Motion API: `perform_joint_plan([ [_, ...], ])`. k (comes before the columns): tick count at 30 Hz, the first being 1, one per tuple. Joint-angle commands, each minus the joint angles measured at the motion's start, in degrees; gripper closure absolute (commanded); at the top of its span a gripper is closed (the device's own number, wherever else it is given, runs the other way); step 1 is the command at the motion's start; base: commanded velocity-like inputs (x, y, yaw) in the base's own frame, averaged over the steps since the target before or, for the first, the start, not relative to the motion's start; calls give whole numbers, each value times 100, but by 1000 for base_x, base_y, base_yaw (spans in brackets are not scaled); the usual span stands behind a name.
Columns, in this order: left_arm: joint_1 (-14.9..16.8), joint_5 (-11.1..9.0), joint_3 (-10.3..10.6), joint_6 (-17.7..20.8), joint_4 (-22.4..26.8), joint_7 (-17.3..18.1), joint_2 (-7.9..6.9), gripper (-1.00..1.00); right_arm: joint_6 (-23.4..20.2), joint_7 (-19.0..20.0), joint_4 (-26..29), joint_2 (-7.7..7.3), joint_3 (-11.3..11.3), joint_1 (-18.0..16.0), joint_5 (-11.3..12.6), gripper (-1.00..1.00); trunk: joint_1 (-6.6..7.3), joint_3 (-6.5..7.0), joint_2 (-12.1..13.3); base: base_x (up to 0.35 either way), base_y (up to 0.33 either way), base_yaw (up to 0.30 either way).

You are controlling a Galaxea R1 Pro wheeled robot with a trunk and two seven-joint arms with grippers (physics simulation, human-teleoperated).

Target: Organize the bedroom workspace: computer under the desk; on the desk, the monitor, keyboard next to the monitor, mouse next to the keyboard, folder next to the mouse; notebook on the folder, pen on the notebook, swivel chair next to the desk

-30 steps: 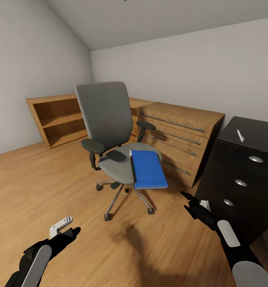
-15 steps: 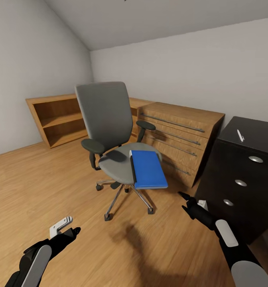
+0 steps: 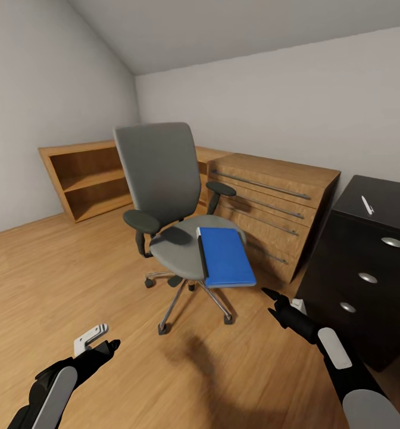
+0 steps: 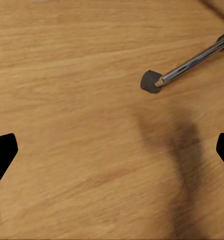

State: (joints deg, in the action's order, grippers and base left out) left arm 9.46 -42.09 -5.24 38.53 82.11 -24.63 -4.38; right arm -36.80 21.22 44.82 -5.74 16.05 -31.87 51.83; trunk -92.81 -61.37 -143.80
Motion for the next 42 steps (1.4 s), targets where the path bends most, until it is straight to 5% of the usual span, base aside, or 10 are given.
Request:
perform_joint_plan([
  [1, 3, -59, 0, 14, 7, -51, -1, -100, -39, 9, 0, 2, 17, -4, 7, -100, 1, -5, -2, 26, 15, 0],
  [16, 3, -55, 4, 17, 0, -51, -1, -100, -38, 15, 0, 11, -10, -4, 2, -100, 1, -5, -2, 6, 3, 0],
  [26, 3, -53, 5, 23, -2, -51, -9, -100, -32, 346, 8, 4, -425, -4, 2, -100, 1, -5, -2, 0, 0, 0],
  [42, 3, -45, 5, 46, -2, -51, -10, -100, -23, 434, 9, 3, -488, -4, -6, -100, 1, -5, -2, 0, 0, 0],
])
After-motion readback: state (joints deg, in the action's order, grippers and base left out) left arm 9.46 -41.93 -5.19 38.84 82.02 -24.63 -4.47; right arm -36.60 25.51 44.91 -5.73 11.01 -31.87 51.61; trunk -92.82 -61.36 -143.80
